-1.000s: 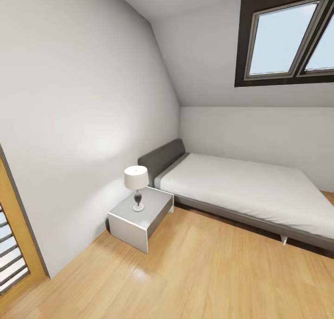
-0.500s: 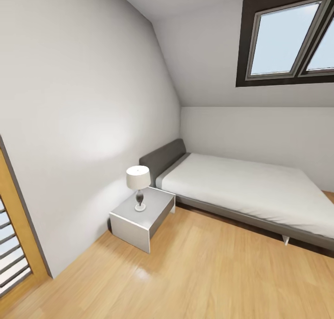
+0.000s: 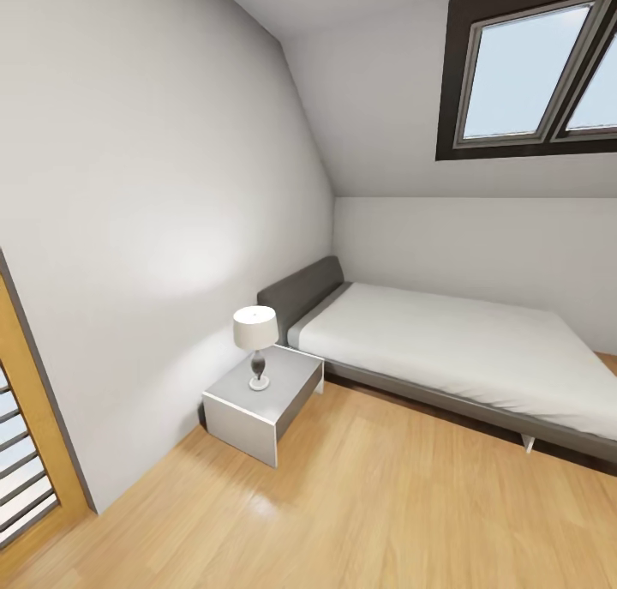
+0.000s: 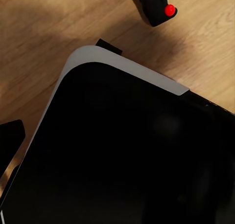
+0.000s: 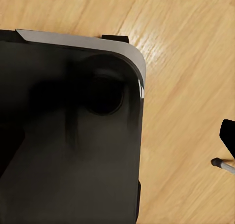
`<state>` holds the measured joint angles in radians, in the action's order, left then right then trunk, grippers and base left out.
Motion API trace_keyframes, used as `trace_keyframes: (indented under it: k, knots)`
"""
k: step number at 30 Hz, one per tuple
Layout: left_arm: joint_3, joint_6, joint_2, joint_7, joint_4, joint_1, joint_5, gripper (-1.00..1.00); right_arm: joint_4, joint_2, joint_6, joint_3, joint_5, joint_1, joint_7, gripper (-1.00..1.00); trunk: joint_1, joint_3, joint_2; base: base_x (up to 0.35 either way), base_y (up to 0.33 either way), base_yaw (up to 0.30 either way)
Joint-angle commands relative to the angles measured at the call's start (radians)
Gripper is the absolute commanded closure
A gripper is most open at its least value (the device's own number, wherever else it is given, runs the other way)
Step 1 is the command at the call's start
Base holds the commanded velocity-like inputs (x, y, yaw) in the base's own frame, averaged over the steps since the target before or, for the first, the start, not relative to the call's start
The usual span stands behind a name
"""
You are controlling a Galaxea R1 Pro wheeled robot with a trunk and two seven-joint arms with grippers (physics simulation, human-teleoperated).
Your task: Attach the digital camera to the camera tripod in the bedroom.
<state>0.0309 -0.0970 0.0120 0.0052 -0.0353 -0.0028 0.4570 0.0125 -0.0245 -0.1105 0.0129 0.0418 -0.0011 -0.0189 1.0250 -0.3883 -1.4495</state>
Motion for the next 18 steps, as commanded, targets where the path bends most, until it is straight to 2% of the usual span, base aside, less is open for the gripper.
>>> trace_keyframes:
  k: [1, 18]
  knots:
    - [0.003, -0.003, 0.000, 0.000, 0.000, 0.000, 0.001, -1.00, 0.001, 0.000, -0.005, 0.001, 0.004, 0.000, -0.002, -1.00, 0.000, -0.001, -0.001, 0.000, 0.000, 0.000]
    - [0.003, -0.003, 0.000, 0.001, 0.000, 0.000, 0.000, -1.00, 0.001, 0.000, -0.005, 0.001, 0.005, -0.001, -0.001, -1.00, 0.000, -0.001, -0.001, 0.000, 0.000, 0.000]
